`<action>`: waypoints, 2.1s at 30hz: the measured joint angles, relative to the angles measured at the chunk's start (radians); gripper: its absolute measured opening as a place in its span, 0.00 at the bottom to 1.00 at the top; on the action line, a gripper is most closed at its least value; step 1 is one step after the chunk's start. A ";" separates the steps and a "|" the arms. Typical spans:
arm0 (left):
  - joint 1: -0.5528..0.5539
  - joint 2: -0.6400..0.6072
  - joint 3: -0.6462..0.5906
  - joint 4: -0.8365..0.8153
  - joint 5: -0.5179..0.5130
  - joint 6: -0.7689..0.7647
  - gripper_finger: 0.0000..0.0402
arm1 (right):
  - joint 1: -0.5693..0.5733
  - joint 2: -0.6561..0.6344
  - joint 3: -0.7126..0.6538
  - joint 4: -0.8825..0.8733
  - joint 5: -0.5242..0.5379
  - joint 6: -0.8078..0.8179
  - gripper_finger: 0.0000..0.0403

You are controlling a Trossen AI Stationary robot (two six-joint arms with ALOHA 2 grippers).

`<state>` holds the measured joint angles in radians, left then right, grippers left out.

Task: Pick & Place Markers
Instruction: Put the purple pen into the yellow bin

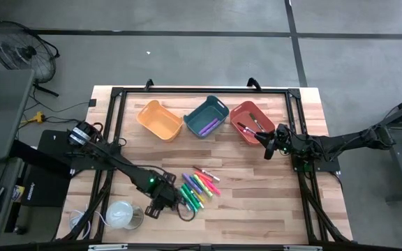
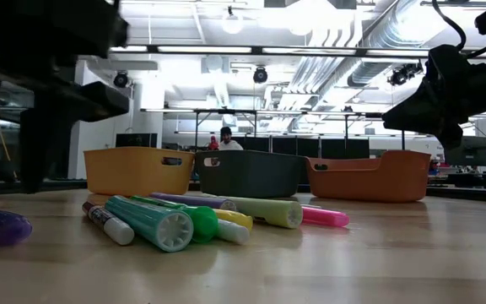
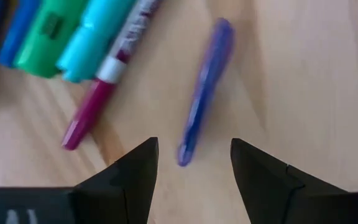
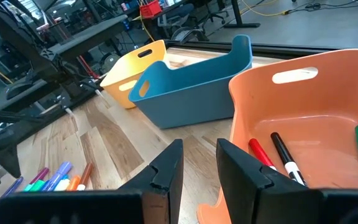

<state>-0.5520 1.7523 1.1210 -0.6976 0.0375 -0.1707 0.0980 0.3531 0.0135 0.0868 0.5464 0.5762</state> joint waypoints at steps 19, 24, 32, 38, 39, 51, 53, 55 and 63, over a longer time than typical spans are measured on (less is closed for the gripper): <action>-0.040 0.000 -0.013 0.087 -0.102 0.113 0.49 | 0.000 0.000 0.000 0.000 0.000 0.000 0.21; -0.040 0.000 -0.013 0.091 -0.122 0.115 0.49 | 0.000 0.000 0.000 0.000 -0.001 0.000 0.21; -0.049 0.040 -0.013 0.098 -0.088 0.126 0.49 | 0.000 0.000 0.000 0.000 -0.001 0.000 0.21; -0.065 0.073 -0.011 0.123 -0.127 0.141 0.49 | 0.000 0.000 0.000 0.000 -0.001 0.000 0.21; -0.065 0.076 -0.011 0.124 -0.126 0.141 0.49 | 0.000 0.000 0.000 0.000 -0.001 0.000 0.21; -0.065 0.101 -0.009 0.131 -0.102 0.144 0.29 | 0.000 0.000 0.000 0.000 -0.001 0.000 0.21; -0.065 0.101 -0.010 0.133 -0.099 0.148 0.22 | 0.000 0.000 0.000 0.000 -0.001 0.000 0.21; -0.065 0.101 -0.010 0.134 -0.096 0.148 0.15 | 0.000 0.000 0.000 0.000 -0.001 0.000 0.21; -0.063 0.103 -0.010 0.157 -0.096 0.135 0.06 | 0.000 0.000 0.000 0.000 -0.001 0.000 0.21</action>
<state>-0.6155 1.8551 1.1110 -0.5405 -0.0586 -0.0358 0.0981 0.3531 0.0135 0.0868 0.5453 0.5762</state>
